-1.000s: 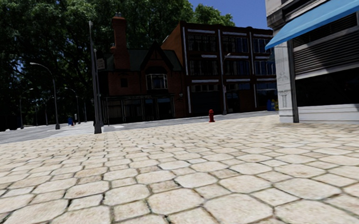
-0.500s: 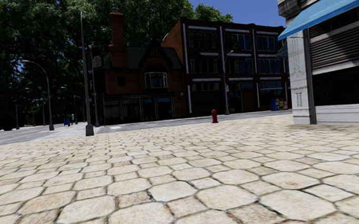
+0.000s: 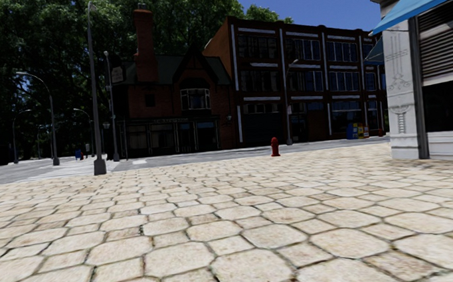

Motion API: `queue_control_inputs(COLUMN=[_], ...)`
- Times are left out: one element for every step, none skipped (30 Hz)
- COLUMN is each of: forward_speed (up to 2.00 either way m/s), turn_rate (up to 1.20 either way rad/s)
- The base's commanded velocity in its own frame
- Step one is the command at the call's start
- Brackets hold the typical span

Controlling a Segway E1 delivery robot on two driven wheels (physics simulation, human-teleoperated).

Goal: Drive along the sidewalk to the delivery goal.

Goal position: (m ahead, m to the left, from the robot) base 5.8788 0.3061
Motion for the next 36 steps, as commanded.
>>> queue_control_inputs(forward_speed=[2.0,2.0,2.0,2.0,2.0,2.0,2.0,2.0,2.0,2.0,2.0,2.0,2.0,2.0,2.0,2.0,2.0,2.0,2.0,2.0,2.0,2.0,2.0,2.0,2.0,2.0,2.0,2.0,2.0,2.0,2.0,2.0,2.0,2.0,2.0,2.0], turn_rate=[0.0,0.0,0.0,0.0,0.0,0.0,0.0,0.0,0.0,0.0,0.0,0.0,0.0,0.0,0.0,0.0,0.0,0.0,0.0,0.0,0.0,0.0,0.0,0.0,0.0,0.0,0.0,0.03,0.1,0.16,0.16,0.18,0.19,0.19,0.19,0.22])
